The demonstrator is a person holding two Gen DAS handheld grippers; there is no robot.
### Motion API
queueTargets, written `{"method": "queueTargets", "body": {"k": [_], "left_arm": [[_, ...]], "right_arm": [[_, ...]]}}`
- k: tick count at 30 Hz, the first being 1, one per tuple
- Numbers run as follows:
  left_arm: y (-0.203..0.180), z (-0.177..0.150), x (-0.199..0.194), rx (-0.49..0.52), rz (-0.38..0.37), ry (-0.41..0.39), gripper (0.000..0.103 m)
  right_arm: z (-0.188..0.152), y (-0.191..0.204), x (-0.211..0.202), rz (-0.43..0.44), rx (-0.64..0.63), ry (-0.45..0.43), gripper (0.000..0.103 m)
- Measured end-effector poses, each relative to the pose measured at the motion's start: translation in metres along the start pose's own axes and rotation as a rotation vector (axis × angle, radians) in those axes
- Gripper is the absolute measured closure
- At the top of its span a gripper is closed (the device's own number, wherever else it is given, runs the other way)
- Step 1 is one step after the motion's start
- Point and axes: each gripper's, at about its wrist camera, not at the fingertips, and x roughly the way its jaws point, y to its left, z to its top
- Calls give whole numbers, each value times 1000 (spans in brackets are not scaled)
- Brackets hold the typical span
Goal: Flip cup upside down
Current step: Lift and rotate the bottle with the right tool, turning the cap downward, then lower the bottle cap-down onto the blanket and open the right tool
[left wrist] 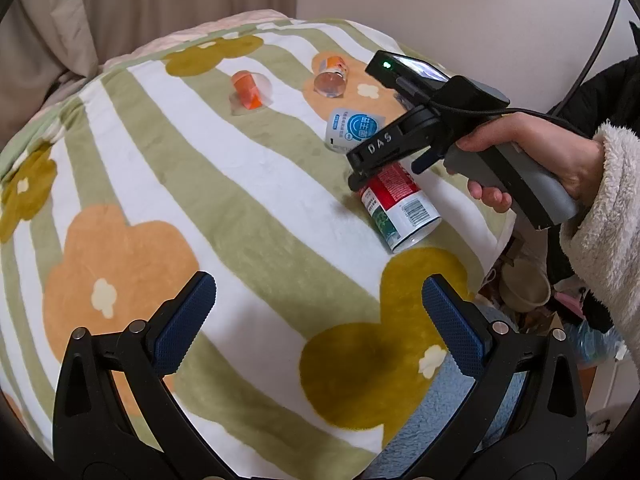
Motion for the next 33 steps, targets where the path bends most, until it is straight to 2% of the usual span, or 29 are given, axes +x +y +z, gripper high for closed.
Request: {"method": "queueTargets", "body": {"k": [3,6,8,9,13,15,17,20,23,27,30,33], "left_arm": [[0,0,1,-1,-2,1,0],[-1,-1,3,0,-3,9,0],[-2,-2,4,1,-4,12,0],[-2,-2,4,2,-5,13,0],[-2,-3,3,2,-3,9,0],[-2,-5,2,-2,4,1,0],[-1,-8,0,-15,22,-15,0],[2,-15,-5,-63,44,-54,0],[5,-22,-10,-122,39,-94,0],[4,-28,-14,-168,49,-129,0],[3,-27,-16,-171,58,-143,0],[3,-25,-18,-179,57,-157,0]], "right_arm": [[4,-6,-5,17,14,-45,1],[6,-12,-6,55,6,-49,23],[7,-11,-4,48,-6,-37,40],[6,-10,-2,49,-12,-38,45],[-6,0,6,68,-32,-87,45],[-15,2,-7,92,-62,-171,45],[-30,4,-24,130,-105,-306,45],[-70,8,-43,159,-184,-585,45],[-106,12,-31,167,-224,-802,45],[-124,15,-20,124,-241,-961,45],[-128,19,-20,107,-279,-1014,45],[-140,22,-22,92,-317,-1026,45]]}}
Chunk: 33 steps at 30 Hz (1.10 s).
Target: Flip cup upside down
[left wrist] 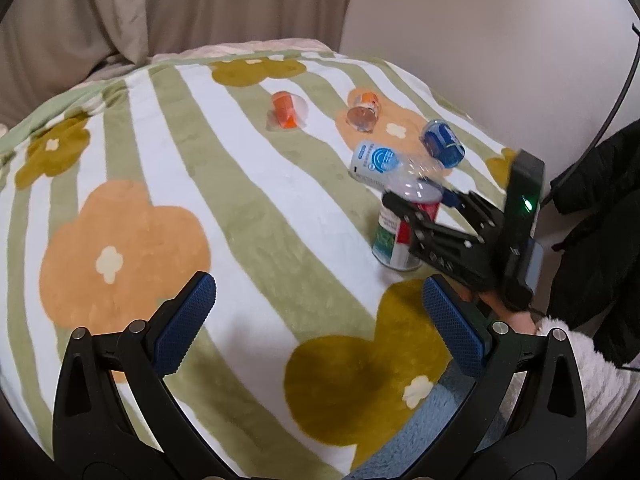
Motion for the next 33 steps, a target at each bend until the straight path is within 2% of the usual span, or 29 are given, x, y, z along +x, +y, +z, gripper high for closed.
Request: {"method": "queueTargets", "body": {"k": [5,15,16,18,19,25,33], "left_arm": [[0,0,-3,-21,-19,-9,0],[-6,-2,-17,-17,-13,-31,0],[-6,-2,-19,-16,-10,-34,0],[-7,-2,-22,-13,-1,-39,0],[-8,-2,-23,-13,3,-42,0],[-12,-2,-30,-6,21,-64,0],[-19,-5,-43,0,32,-92,0]], "right_arm": [[-8,-3,-26,10,-15,19,45],[-16,7,-35,-24,-27,52,45],[-15,6,-35,-26,-17,55,42],[-14,4,-36,-21,12,59,21],[-14,3,-36,-19,28,62,0],[-13,3,-39,4,40,74,0],[-11,8,-54,-12,33,75,0]]}}
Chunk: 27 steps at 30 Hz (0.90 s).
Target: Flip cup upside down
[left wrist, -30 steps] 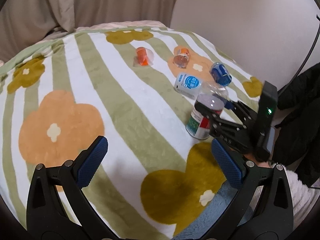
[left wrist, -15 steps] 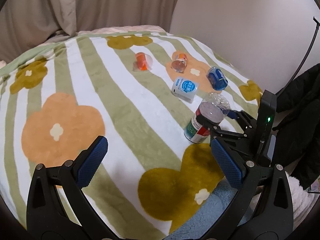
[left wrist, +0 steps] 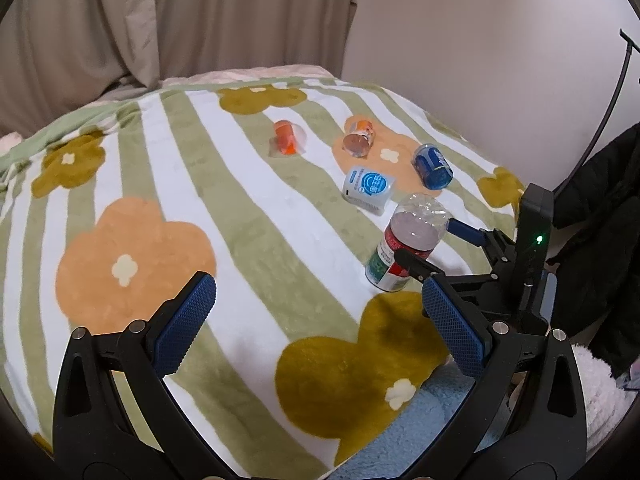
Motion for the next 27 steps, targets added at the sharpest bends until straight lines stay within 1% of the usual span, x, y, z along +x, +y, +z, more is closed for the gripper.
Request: {"method": "queueTargets", "body": {"k": [2,7,10,12,13,15,17,20,24,25,27], "left_arm": [[-2,-1,-6,4,7,-14,0],[-11,-1,-29,17,25,-78,0],[-19,3,-48,23,37,-145,0],[-28,11,-64,41,35,-208,0],[-32,14,-70,51,38,-227,0],[-47,26,-84,93,63,-287,0],[-59,33,-93,125,69,-341,0],[-78,39,-107,153,76,-426,0],[-96,32,-121,157,85,-508,0],[-98,30,-123,156,85,-517,0],[-103,25,-126,152,96,-531,0]], "right_arm": [[3,2,-8,-5,-1,-5,0],[14,11,-37,-30,-43,-23,0],[24,19,-66,-55,-67,-46,0],[34,25,-93,-73,-77,-67,0],[39,28,-106,-84,-78,-80,0],[50,33,-141,-122,-69,-135,0],[61,36,-177,-190,-48,-200,0],[73,37,-212,-275,-4,-248,0],[75,29,-241,-352,62,-290,0],[73,28,-247,-383,70,-300,0],[67,27,-254,-413,78,-311,0]]}}
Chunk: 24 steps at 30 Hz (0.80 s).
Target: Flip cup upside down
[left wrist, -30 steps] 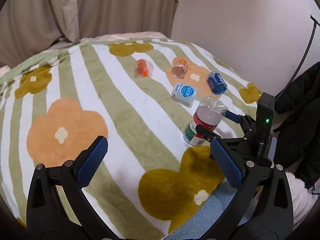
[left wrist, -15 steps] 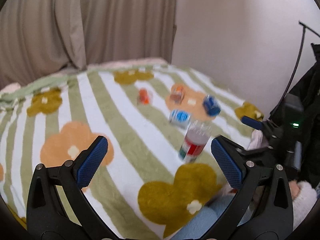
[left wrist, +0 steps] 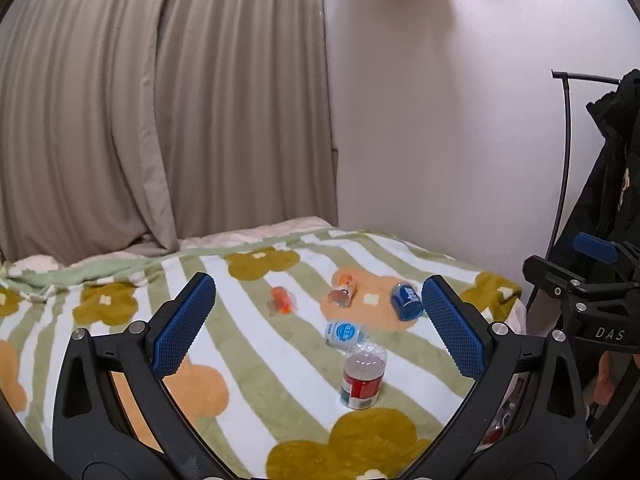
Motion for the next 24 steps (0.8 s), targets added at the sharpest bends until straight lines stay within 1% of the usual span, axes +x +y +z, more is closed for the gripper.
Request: {"method": "queueTargets", "body": {"k": [6,11,18,24], "left_arm": [[-7,-4,-5,23,6,-6,0],[-8,-4,-11,21,-1,-16,0],[-9,-4,-9,20,-11,-12,0],[-10,-4,-6,21,-15,-7,0]], "right_arm": [[-14,-9,-9,-58,16,-1,0],[-16,-14,-12,-62,50,2,0],[-15,-10,-17,-104,4,-30,0],[-16,-9,-13,-100,11,-39,0]]}}
